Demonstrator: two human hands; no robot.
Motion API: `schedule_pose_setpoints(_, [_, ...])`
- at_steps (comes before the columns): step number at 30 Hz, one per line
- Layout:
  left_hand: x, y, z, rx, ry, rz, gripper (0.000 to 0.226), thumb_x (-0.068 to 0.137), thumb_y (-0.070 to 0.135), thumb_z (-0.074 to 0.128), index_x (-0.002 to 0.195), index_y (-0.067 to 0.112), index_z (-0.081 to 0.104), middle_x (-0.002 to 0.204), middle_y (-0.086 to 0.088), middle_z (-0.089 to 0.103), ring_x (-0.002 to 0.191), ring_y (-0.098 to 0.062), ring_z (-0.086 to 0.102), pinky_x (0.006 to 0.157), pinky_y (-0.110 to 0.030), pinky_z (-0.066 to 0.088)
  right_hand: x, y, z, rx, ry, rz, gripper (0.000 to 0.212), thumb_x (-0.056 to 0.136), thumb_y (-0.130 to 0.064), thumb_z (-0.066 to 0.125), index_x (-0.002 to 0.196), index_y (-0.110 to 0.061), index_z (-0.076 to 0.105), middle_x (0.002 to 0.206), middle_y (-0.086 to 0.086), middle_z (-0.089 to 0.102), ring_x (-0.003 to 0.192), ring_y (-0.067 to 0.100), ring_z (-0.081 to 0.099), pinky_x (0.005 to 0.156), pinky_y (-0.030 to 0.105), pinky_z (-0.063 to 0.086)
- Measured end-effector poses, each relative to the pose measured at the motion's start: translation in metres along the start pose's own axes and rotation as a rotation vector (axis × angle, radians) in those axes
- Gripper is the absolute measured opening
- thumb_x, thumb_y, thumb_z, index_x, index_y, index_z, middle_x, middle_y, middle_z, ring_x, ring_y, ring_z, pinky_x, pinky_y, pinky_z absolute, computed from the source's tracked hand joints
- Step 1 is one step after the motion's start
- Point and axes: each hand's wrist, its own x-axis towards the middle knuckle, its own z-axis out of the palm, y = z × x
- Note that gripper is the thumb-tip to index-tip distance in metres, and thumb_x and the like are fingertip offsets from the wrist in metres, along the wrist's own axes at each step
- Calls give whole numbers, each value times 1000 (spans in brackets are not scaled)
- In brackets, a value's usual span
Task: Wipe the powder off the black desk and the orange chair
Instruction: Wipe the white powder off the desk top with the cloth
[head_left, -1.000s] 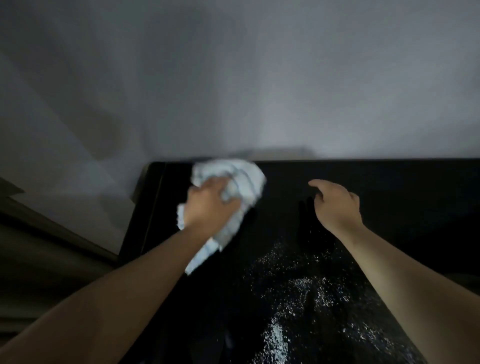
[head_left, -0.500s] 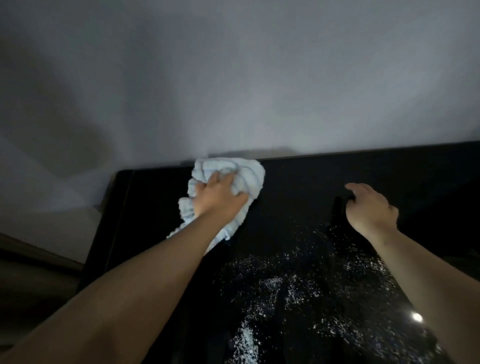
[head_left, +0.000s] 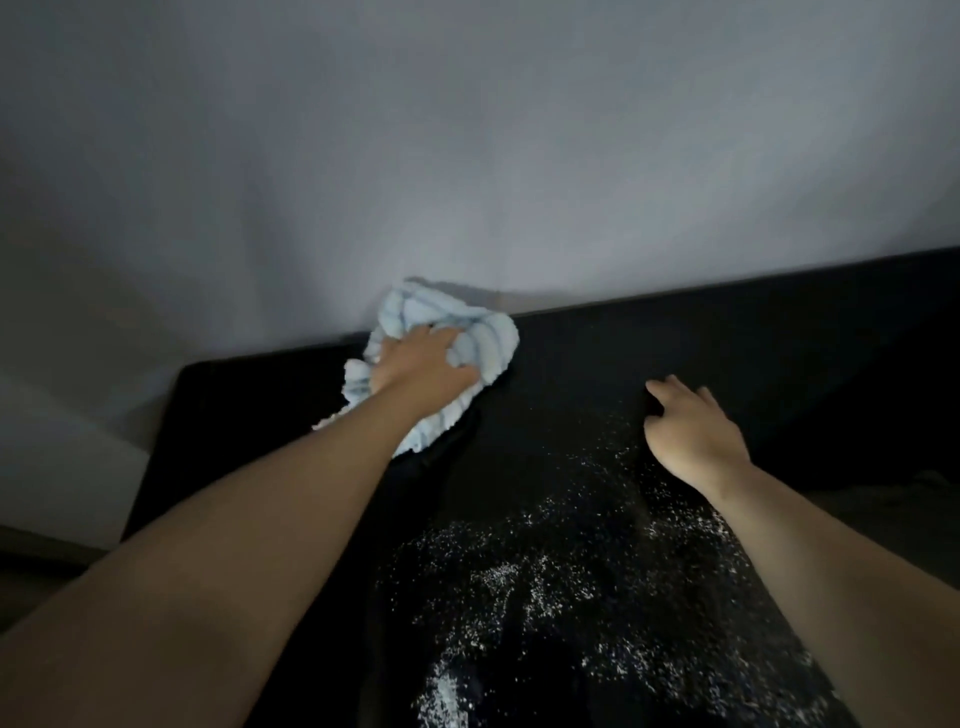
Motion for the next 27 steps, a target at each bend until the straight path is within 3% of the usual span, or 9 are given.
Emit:
schedule_pose_setpoints(4, [-36,14,21,13,-226,370,35,79,44,57,114,37,59,115,6,59,112,-23,54,91,-34,43,5,9,-11,-18,-49,-18,52,97,-15,35,146,-31,31,157,-8,20,143,25,17,113,44,23])
schedule_pose_setpoints(6, [-50,14,20,-59,-377,443,49,66,49,57,115,42,60,110,12,60,101,-13,57,86,-32,47,12,15,-23,96,-67,-13,50,95,-9,34,139,-31,45,151,-2,36,133,26,37,109,40,33])
schedule_pose_setpoints(11, [-5,20,14,30,50,200,62,79,47,52,138,36,40,144,4,42,126,-27,41,103,-34,33,20,42,-36,56,133,49,46,96,-9,35,138,-23,46,144,7,45,131,30,40,105,40,32])
schedule_pose_setpoints(14, [-6,35,26,137,-26,140,63,83,45,54,142,38,33,148,4,34,128,-33,35,101,-38,31,13,46,-19,-44,118,16,51,96,-8,34,146,-19,34,156,1,25,143,24,21,112,40,24])
schedule_pose_setpoints(17, [-37,44,37,26,-209,482,61,69,46,64,128,39,51,130,11,54,115,-18,50,90,-29,37,12,47,-14,-50,149,1,51,97,-10,34,147,-19,31,157,1,22,145,23,16,113,42,22])
schedule_pose_setpoints(19, [-52,48,32,-26,-388,531,64,56,48,57,120,52,49,118,19,58,101,-7,54,82,-28,44,13,47,-14,-59,157,-7,50,97,-12,35,147,-18,30,157,1,22,145,24,16,113,42,22])
schedule_pose_setpoints(22, [-24,59,15,-109,-135,493,53,55,51,52,107,61,50,109,10,63,103,-17,59,84,-32,49,14,48,-14,-63,145,4,50,98,-13,35,147,-20,29,158,0,20,145,23,16,114,42,22])
schedule_pose_setpoints(24, [14,67,4,-95,60,467,59,67,47,57,126,46,50,131,6,55,121,-21,49,100,-37,40,14,46,-14,-72,143,12,51,98,-14,35,148,-21,28,158,0,18,145,22,15,114,41,22])
schedule_pose_setpoints(27, [50,79,17,201,-32,416,63,83,40,55,143,34,34,152,4,30,138,-29,25,110,-44,24,13,45,-17,-98,141,9,51,98,-14,34,148,-22,27,158,-1,17,146,22,14,113,41,24])
